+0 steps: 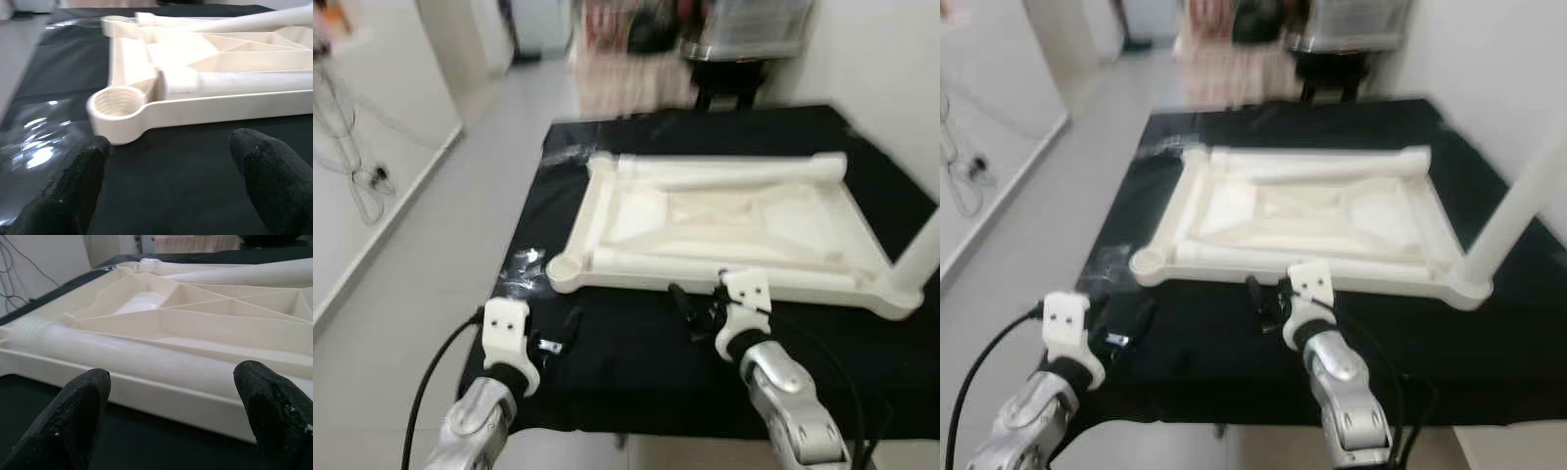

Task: Building children table

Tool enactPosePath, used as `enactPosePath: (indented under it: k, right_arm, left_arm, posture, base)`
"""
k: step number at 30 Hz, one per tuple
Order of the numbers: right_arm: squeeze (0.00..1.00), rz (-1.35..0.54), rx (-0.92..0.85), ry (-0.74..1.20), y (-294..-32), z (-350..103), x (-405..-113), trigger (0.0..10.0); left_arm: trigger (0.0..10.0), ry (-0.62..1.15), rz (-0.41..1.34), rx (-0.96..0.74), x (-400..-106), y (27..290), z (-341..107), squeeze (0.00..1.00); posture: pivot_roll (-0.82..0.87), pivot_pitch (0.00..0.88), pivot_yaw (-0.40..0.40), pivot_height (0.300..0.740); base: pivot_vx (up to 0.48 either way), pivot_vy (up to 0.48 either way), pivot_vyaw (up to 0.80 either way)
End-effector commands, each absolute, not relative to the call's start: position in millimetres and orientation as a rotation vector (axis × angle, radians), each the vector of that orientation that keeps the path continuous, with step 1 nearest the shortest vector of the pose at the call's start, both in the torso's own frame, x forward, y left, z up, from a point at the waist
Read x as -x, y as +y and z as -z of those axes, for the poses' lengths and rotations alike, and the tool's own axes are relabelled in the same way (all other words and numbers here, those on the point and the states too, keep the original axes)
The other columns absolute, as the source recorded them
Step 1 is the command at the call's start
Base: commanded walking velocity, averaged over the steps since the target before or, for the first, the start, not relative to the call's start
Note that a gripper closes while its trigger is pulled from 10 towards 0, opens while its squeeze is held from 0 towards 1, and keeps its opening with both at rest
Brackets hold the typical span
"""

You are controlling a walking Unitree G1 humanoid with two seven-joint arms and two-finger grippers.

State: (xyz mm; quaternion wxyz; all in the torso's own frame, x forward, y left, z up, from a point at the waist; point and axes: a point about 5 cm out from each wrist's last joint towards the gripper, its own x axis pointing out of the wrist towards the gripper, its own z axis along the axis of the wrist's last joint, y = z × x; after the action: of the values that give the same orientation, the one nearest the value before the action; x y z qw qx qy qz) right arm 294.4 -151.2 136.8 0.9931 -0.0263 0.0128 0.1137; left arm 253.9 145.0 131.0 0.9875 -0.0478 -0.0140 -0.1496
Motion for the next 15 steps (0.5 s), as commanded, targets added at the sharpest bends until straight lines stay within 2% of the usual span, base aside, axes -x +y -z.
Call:
enactPosePath:
  k: [1,15]
  right_arm:
    - [0.0,-0.256,0.031,0.039,-145.2,-133.5,-293.8,10.0]
    - [0.0,-0.272,-0.004,0.024,-142.5,-135.3,-293.8,10.0]
  left_arm:
    - [10.0,0.002,0.29,0.097,-253.3,148.9,-125.4,0.0]
    - [10.0,-0.004,0.293,0.093,-253.7,150.6,-128.0,0.0]
  posture:
    - [-0.08,0.087,0.052,0.74]
    - [-0.06,0.091,0.064,0.74]
  base:
    - [0.33,0.0,0.0]
    - [0.317,0.0,0.0]
